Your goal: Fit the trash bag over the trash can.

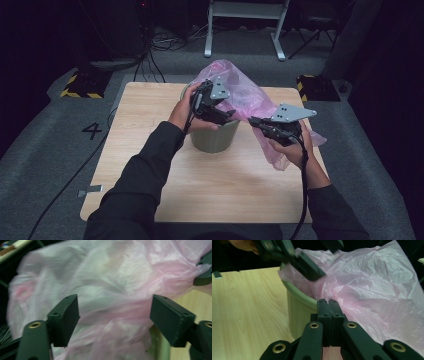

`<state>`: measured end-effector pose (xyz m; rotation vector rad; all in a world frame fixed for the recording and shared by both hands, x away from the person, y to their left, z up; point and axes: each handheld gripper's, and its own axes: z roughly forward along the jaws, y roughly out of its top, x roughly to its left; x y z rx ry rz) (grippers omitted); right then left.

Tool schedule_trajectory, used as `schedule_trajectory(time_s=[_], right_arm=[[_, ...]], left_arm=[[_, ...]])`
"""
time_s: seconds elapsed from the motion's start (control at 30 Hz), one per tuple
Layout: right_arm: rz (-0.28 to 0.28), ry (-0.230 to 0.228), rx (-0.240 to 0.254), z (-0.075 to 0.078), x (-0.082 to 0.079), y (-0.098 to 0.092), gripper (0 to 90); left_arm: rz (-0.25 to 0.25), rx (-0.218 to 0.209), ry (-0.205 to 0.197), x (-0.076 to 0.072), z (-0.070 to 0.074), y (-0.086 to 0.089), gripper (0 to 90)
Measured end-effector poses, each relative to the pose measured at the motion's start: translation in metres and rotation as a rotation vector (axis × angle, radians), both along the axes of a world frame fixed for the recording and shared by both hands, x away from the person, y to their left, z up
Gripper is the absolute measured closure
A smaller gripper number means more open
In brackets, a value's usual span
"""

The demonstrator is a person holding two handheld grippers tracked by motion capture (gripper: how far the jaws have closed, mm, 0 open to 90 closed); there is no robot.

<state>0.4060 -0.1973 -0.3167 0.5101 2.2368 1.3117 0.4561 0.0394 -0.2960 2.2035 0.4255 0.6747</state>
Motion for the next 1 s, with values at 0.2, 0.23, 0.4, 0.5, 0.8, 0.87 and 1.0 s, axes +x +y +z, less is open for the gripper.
schedule_trajectory(time_s=[0.2,0.23,0.4,0.5,0.8,0.87,1.0], right_arm=[[0.009,-0.010,0.010,0.001,-0.006,-0.006,89.9],[0.011,-0.009,0.015,0.002,-0.007,-0.007,89.9],[-0.005,-0.021,0.033,0.006,-0.010,-0.011,89.2],[-0.025,-0.031,0.021,0.007,-0.009,-0.011,89.3],[-0.095,-0.079,0.039,0.013,-0.008,-0.005,88.7],[-0.108,-0.087,0.045,0.013,-0.006,-0.004,89.2],[-0.127,-0.097,0.027,0.015,0.001,0.002,89.9]], left_arm=[[0.014,0.106,0.011,0.003,-0.007,-0.013,72.1],[0.011,0.104,0.026,0.002,-0.007,-0.012,78.1],[-0.038,0.132,0.046,-0.002,-0.006,0.000,90.0],[-0.073,0.148,0.054,-0.008,-0.007,0.008,90.0],[-0.154,0.115,0.081,-0.025,-0.006,0.030,90.0],[-0.135,0.069,0.049,-0.030,-0.007,0.035,89.5],[-0.049,-0.069,0.033,-0.025,-0.006,0.048,64.4]])
